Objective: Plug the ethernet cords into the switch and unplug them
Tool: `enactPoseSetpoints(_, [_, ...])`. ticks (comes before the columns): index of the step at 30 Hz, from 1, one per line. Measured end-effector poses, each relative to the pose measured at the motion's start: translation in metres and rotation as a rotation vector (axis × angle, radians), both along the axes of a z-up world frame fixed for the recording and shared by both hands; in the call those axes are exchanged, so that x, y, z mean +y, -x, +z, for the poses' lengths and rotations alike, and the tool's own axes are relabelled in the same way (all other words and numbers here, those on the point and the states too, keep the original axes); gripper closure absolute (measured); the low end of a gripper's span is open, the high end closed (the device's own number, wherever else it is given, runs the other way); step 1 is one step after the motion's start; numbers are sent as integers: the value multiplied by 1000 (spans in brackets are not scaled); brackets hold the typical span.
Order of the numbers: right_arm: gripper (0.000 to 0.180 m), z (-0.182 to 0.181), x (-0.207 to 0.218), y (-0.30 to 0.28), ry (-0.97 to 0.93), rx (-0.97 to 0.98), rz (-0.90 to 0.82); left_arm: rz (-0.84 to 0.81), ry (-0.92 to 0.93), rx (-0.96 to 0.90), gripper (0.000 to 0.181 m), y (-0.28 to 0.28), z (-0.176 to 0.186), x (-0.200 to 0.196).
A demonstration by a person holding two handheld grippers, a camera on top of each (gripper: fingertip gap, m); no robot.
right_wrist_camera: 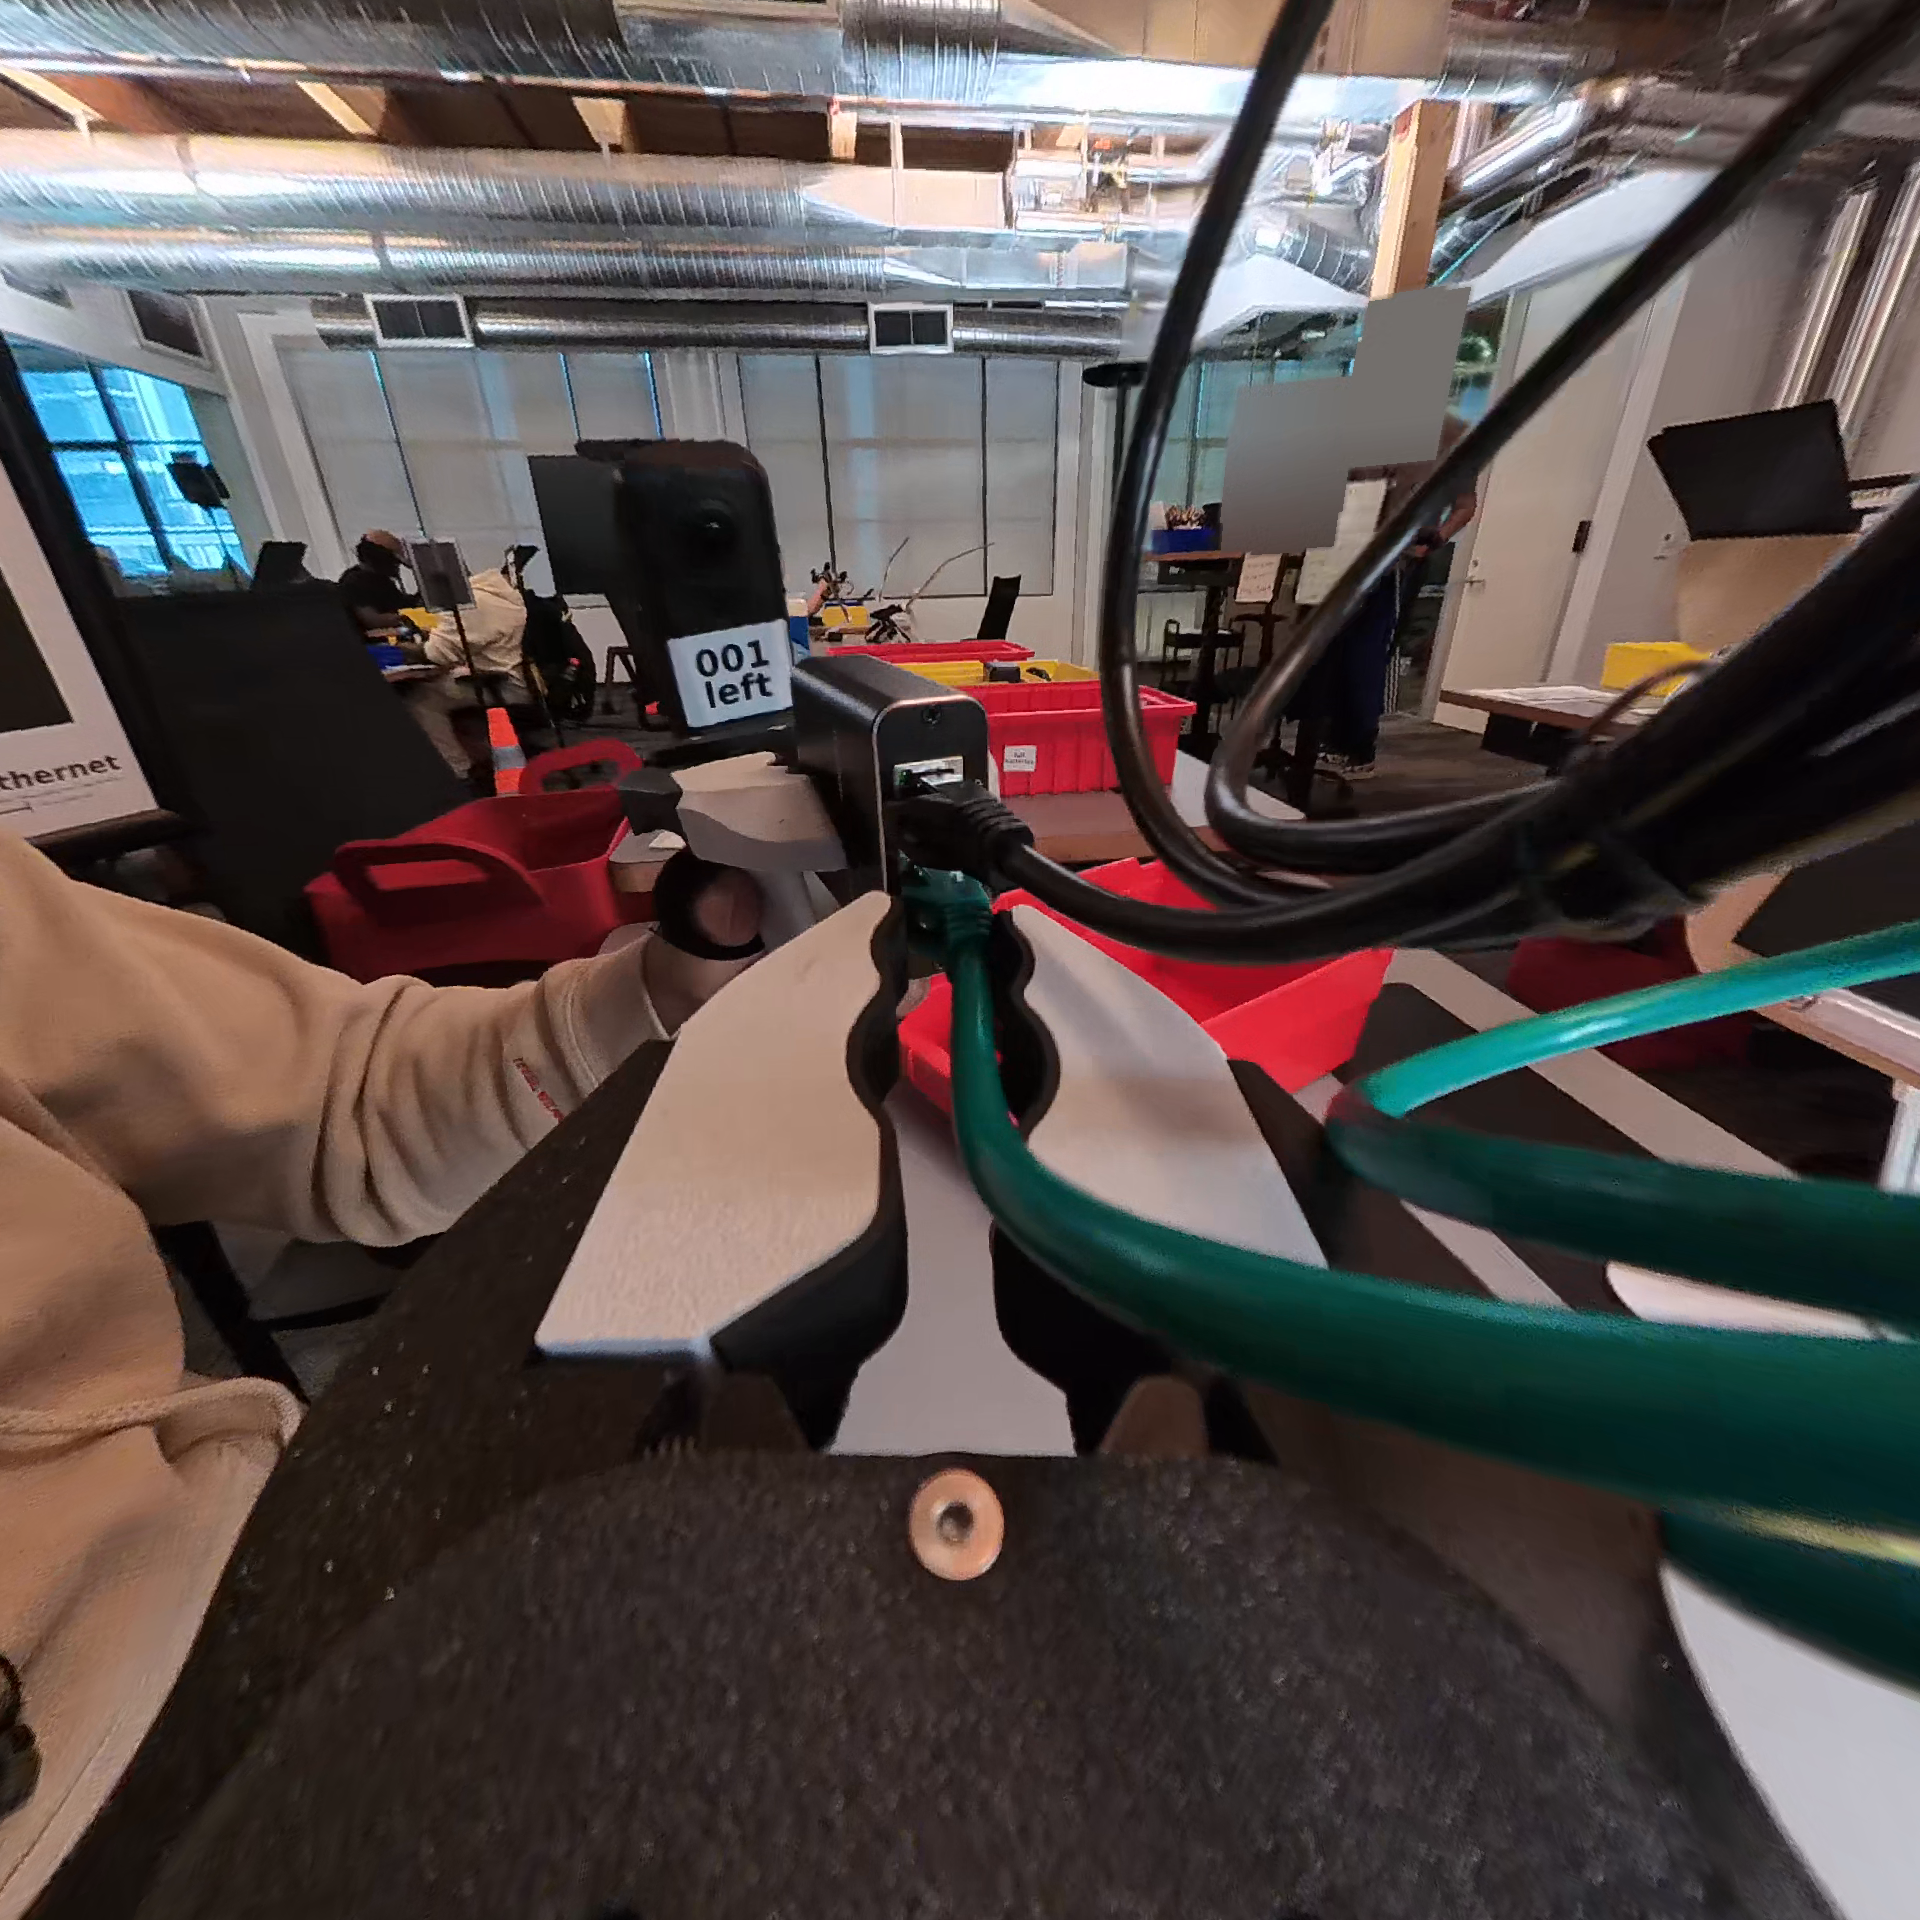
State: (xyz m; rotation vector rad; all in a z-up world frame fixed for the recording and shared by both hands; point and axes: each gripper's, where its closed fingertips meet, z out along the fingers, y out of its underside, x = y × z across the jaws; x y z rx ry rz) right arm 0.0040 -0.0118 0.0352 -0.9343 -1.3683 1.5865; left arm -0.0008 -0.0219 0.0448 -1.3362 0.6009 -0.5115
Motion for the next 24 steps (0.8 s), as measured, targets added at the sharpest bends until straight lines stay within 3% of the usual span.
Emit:
enactPoseSetpoints(2, [166,-1,2,0,12,-15,1,-18,11,-36,154,0,0,1])
enactPoseSetpoints(4, [168,5,43,-11,71,24,-150,-3,-62,-162,155,20,19,-7])
enactPoseSetpoints(5, [168,12,60,-28,128,46,-122,-16,-99,-237,154,38,37,-19])
enactPoseSetpoints(8, [167,17,67,-48,17,-47,-132,52,-138,-175,154,65,59,-41])
enactPoseSetpoints(11, [166,14,88,-58,109,-140,-142,75,-87,-190,154,77,59,-38])
enactPoseSetpoints(16, [167,-41,117,-90,165,-538,-109,102,-41,-183,154,88,53,-34])
enactPoseSetpoints(24, [165,-141,127,-185,171,-1304,182,102,-2,-168,154,83,44,-24])
